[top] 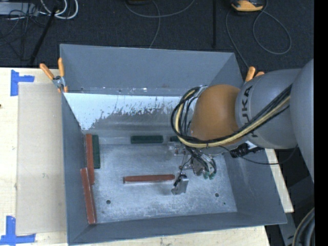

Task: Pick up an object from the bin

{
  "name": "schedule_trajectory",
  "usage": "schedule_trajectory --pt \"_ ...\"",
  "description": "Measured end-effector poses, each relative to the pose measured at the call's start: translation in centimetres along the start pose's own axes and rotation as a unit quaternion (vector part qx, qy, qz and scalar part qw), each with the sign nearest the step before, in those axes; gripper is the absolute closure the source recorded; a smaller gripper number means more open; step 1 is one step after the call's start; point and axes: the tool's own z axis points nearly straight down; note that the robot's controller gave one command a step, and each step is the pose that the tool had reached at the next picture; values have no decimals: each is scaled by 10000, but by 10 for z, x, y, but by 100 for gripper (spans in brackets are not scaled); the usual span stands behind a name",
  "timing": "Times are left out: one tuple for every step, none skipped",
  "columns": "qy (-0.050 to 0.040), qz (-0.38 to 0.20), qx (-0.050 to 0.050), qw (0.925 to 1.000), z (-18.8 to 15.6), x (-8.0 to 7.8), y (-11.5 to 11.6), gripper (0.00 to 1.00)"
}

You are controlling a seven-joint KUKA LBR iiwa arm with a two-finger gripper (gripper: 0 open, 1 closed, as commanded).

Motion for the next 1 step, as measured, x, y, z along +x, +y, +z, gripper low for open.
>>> schedule_trajectory --pt "-43 -256 12 9997 34 -20 16 0"
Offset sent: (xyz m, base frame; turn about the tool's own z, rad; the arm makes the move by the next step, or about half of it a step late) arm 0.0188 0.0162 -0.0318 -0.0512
